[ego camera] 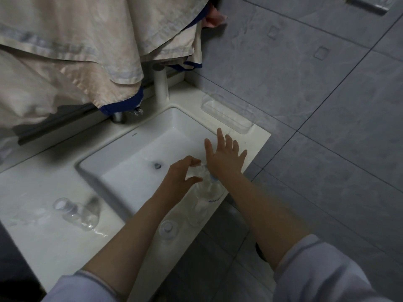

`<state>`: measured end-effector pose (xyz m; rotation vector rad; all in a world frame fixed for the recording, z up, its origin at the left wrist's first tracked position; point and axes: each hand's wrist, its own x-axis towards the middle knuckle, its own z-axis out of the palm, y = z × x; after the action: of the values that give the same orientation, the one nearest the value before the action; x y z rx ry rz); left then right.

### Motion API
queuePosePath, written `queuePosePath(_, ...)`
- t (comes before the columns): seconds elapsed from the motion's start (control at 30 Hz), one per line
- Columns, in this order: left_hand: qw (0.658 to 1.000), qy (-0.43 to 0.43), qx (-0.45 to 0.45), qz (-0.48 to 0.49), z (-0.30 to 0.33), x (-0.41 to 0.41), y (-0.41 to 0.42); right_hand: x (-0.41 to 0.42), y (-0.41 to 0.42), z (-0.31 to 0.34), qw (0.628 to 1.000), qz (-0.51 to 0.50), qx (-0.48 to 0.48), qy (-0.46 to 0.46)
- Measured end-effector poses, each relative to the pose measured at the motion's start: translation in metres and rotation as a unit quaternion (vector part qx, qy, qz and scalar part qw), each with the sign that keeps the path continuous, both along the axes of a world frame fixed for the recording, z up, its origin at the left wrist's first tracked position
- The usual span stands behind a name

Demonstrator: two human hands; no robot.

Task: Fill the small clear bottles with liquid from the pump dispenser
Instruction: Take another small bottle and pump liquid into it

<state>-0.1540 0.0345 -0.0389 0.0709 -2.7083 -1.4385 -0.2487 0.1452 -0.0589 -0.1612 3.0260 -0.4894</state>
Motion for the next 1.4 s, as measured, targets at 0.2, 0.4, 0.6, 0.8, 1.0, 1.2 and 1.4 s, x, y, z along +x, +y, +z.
queuePosePath(0.2,1.000,0.008,-0.001,0.002,0.004,-0.003,-0.003,-0.006,0.002,0.008,1.000,0.010,-0.015,0.011)
queuePosePath(0.4,1.000,0.005,-0.010,-0.004,-0.002,-0.001,-0.004,-0.003,0.001,-0.002,1.000,-0.002,-0.005,-0.008)
queuePosePath(0.6,1.000,0.009,-0.009,-0.003,0.000,0.001,-0.004,-0.003,0.002,0.003,1.000,0.007,-0.015,-0.014)
queuePosePath(0.8,1.000,0.008,-0.012,-0.003,0.003,-0.001,-0.004,-0.004,0.002,0.003,1.000,0.000,-0.016,0.002)
queuePosePath(1.0,1.000,-0.001,-0.012,-0.010,-0.001,-0.001,-0.005,-0.004,0.001,-0.002,1.000,0.000,-0.005,-0.006)
queuePosePath(1.2,1.000,-0.003,-0.005,0.007,0.003,0.001,-0.003,-0.007,0.001,0.006,1.000,0.006,-0.019,0.009)
queuePosePath(1.4,1.000,-0.017,-0.013,-0.010,0.009,0.003,0.000,-0.002,0.001,-0.003,1.000,-0.011,-0.015,-0.007)
